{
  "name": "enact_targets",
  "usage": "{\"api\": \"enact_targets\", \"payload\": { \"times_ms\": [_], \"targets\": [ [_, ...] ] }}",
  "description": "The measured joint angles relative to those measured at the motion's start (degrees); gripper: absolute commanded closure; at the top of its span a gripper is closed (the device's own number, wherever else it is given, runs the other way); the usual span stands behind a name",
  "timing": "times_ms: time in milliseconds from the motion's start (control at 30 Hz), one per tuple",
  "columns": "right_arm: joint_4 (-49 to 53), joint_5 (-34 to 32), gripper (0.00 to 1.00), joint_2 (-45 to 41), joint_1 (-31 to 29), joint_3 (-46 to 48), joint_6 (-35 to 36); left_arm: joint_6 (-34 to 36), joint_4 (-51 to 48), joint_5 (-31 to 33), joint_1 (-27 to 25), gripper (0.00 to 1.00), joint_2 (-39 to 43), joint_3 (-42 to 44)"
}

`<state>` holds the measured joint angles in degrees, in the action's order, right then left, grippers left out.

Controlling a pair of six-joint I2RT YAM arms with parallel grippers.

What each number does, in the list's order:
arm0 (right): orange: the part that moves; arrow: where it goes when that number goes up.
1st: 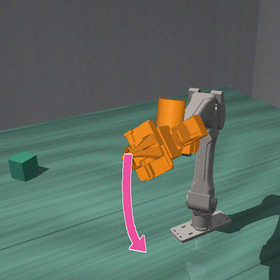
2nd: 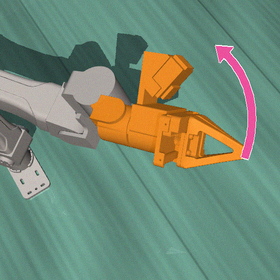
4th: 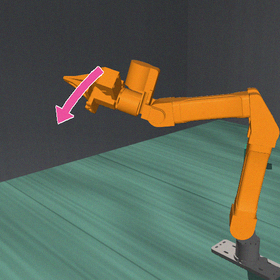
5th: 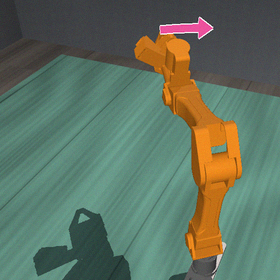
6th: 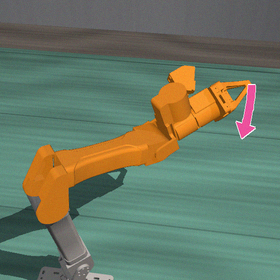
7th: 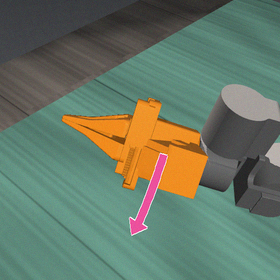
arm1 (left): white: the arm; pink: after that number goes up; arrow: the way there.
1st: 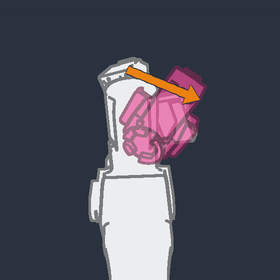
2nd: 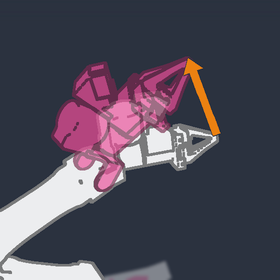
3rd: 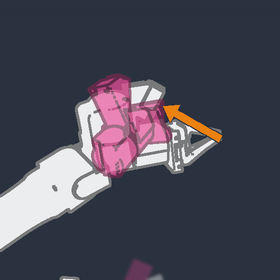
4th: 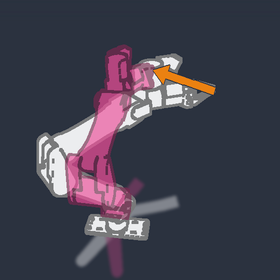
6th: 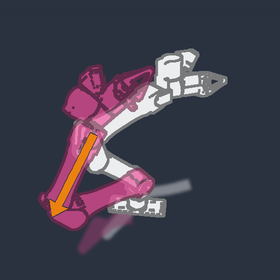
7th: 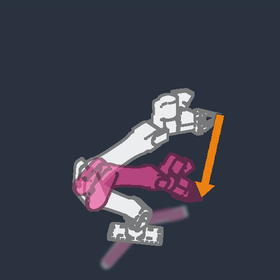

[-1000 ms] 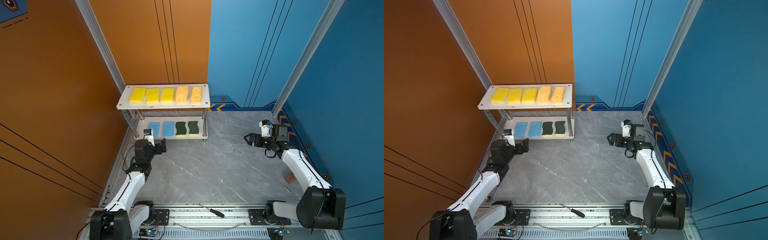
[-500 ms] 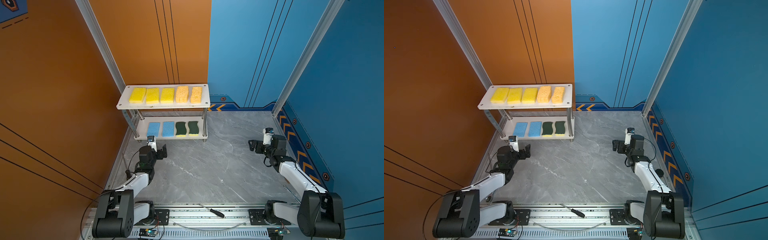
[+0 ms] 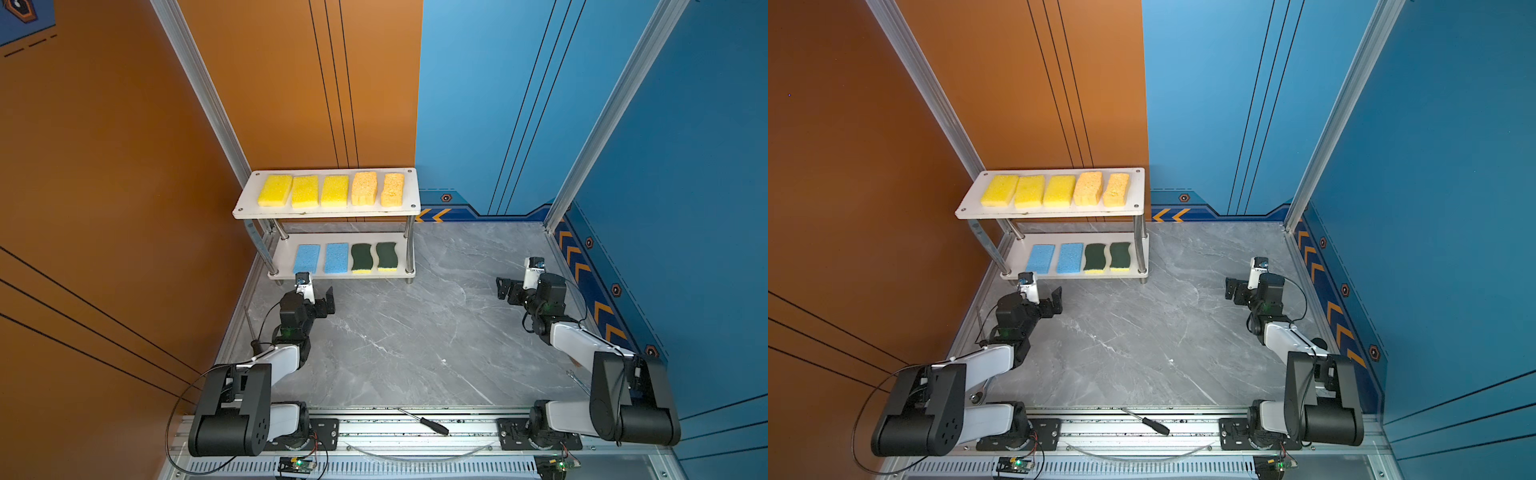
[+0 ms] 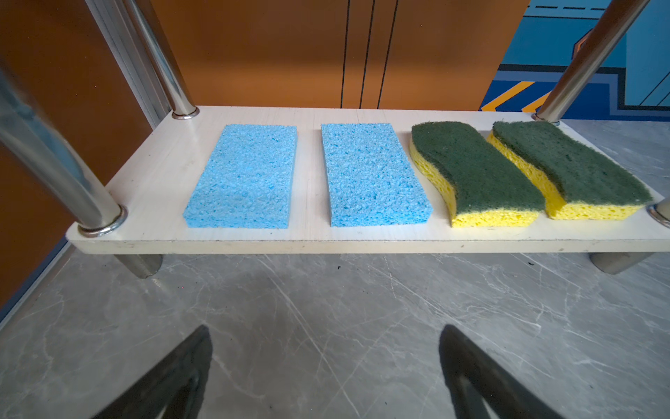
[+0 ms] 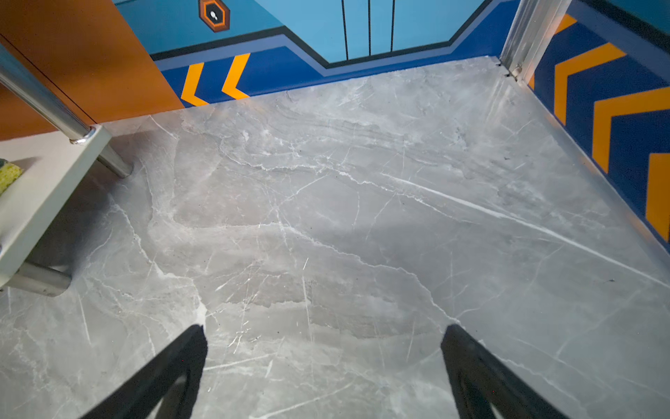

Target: Place and organize the cleaning sponges onto the shelf

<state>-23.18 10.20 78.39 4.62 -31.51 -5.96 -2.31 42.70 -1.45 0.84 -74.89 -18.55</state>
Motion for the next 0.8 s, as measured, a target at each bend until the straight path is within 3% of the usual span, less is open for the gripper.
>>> {"api": "enact_targets", "payload": {
  "times_ms": [300, 600, 800],
  "targets": [
    [-6.95, -0.04, 0.00, 3.41, 0.00, 1.20, -0.24, -0.02, 3.32, 0.20, 0.24, 0.02, -2.80, 0.02],
    [-10.67, -0.46, 0.00, 5.75, 0.00, 2.27, -0.26, -0.02, 13.27, 3.67, 0.15, 0.02, -13.29, 0.57],
    [-13.51, -1.51, 0.00, 7.45, 0.07, 2.97, -0.42, 0.00, 15.72, 5.62, -0.55, 0.02, -14.60, 0.57]
  ]
}}
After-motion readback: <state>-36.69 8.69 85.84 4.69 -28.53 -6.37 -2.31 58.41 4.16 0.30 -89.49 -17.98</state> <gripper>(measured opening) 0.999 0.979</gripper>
